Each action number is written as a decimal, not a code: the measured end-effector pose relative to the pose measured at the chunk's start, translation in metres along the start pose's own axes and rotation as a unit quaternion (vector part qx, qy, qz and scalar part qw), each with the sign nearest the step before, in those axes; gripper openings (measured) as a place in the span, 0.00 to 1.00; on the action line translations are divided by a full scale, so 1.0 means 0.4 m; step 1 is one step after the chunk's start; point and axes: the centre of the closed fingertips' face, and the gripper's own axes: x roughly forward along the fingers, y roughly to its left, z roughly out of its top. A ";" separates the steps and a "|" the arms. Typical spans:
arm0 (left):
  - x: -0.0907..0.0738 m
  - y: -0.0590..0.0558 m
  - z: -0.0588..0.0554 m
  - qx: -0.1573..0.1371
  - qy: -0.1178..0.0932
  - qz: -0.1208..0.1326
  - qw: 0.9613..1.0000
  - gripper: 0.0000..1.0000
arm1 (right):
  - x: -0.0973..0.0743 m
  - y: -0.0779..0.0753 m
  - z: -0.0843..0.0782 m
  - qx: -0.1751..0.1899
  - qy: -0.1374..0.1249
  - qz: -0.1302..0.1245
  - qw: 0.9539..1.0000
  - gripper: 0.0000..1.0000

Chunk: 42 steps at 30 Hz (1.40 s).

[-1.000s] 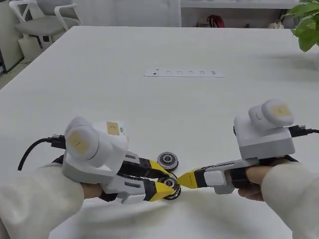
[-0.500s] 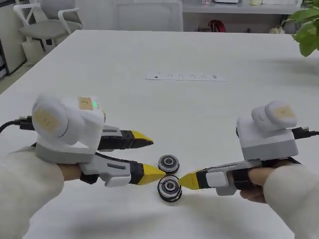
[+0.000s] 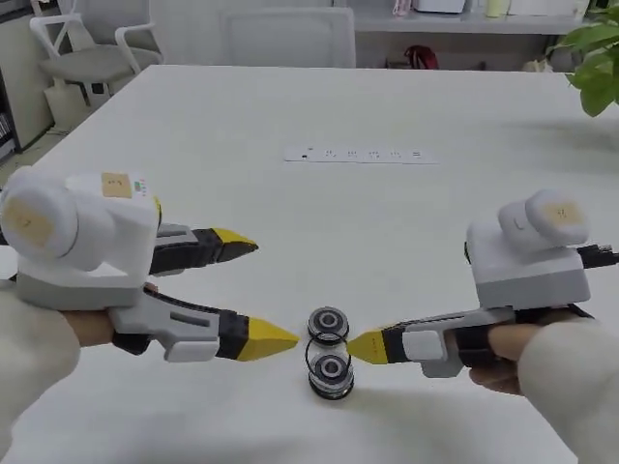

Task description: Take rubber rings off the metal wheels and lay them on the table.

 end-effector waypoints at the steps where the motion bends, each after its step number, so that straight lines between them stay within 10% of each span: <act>1: -0.008 0.006 0.001 -0.004 -0.003 0.005 1.000 0.77 | 0.000 0.002 0.002 -0.002 0.000 0.000 1.000 0.00; 42: -0.081 -0.061 -0.132 -0.046 0.018 -0.003 0.999 0.91 | 0.048 0.081 0.064 -0.043 -0.012 0.010 0.999 0.00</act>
